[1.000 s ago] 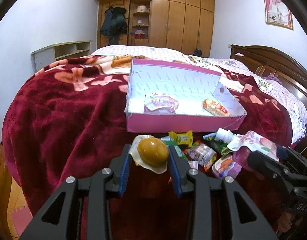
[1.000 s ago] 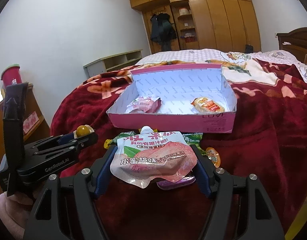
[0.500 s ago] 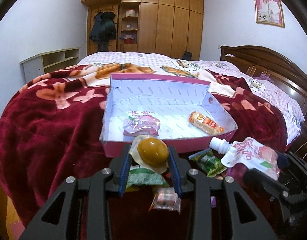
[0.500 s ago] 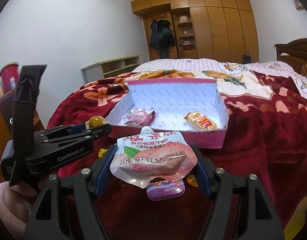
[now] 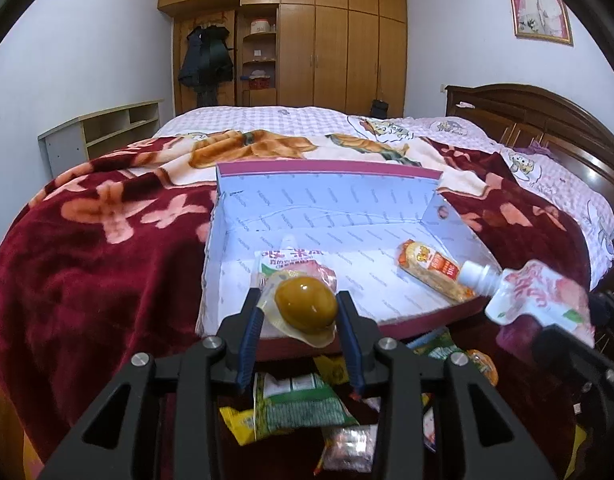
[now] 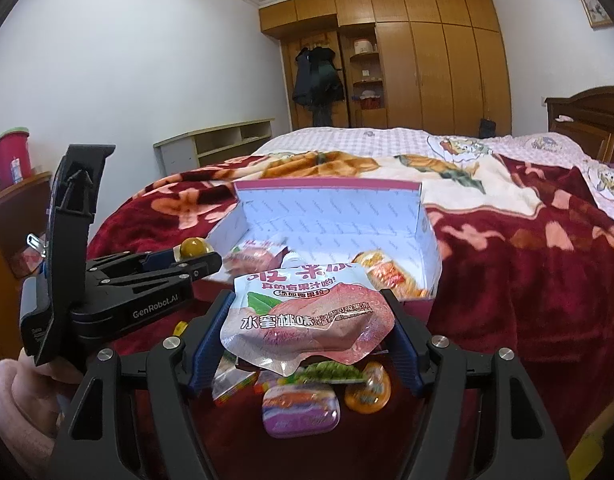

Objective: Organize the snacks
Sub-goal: 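Lift and carry the jelly candy and peach pouch into the pink box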

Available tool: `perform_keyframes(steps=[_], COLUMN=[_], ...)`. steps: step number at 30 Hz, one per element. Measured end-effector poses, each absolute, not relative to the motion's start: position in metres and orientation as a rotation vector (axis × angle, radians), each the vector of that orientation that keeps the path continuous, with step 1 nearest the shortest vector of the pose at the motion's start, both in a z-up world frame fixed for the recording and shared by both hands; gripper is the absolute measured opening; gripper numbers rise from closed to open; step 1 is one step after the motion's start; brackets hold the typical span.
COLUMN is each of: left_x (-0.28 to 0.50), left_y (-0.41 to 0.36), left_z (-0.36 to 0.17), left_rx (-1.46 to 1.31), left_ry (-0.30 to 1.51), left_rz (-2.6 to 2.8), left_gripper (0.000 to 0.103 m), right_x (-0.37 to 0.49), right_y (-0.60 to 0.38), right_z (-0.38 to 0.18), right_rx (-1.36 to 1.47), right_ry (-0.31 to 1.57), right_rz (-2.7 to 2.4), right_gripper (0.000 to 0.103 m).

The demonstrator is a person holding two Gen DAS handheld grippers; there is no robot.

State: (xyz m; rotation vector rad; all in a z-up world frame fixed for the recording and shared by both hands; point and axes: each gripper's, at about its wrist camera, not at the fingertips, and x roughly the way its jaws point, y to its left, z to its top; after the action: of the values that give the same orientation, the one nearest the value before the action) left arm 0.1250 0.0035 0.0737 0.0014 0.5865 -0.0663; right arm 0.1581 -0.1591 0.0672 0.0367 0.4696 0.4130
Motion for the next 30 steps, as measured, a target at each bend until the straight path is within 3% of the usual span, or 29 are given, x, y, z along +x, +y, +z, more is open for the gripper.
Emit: perform_keyframes(steps=[30], left_x=[0.217], left_y=[0.006], left_z=[0.063], left_rx=[0.010], left_ry=[0.603], left_rz=[-0.063], left_gripper=[0.041], right_x=[0.245], right_y=[-0.133], right_z=[0.050], right_rx=[-0.002], right_ry=[0.529], right_rz=[0.401], right_gripper=[0.072])
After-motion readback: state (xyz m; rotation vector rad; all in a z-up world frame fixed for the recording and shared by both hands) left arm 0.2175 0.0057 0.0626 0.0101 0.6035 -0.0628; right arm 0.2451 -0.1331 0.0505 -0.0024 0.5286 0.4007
